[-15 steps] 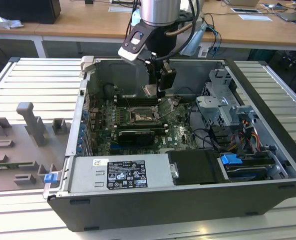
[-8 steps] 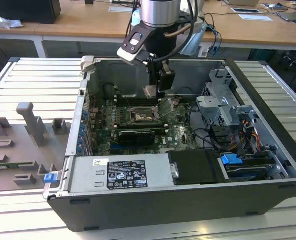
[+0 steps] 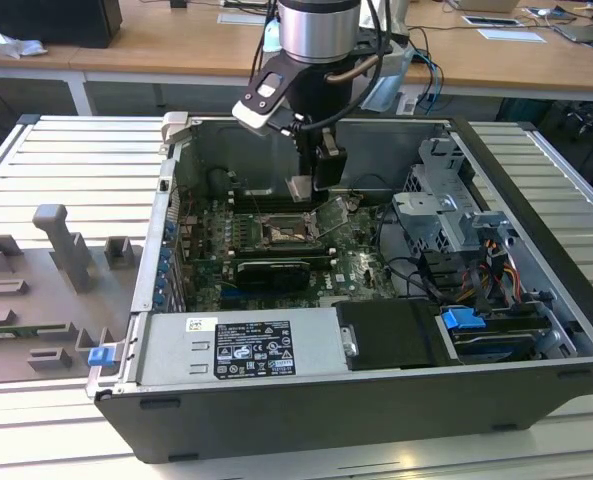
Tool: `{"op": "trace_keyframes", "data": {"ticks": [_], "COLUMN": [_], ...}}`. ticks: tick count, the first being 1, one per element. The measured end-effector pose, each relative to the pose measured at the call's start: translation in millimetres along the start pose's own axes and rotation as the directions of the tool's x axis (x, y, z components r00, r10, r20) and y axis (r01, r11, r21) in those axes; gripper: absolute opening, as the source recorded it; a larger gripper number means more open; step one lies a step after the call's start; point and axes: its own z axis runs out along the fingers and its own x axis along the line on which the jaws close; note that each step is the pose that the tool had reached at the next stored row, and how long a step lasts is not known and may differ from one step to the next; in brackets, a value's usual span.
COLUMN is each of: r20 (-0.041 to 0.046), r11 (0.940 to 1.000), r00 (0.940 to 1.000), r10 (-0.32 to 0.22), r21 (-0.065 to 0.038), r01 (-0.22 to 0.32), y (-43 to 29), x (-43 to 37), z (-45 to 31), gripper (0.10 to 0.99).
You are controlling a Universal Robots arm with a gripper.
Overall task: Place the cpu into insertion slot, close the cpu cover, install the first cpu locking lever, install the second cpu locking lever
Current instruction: 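Place the cpu into insertion slot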
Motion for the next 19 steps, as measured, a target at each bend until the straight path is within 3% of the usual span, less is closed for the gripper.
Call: {"op": "trace_keyframes", "data": {"ticks": [6,19], "r20": [0.0066,0.0071], "r11": [0.9966,0.9960], "r00": [0.9966,0.9960], "r10": [0.082,0.089], "r21": [0.000,0.002], "r01": [-0.082,-0.089], "y": [-0.4,-1.3], "x": [0.0,-0.1], "z": [5.1,15.3], "gripper": [0.541,0.541]}}
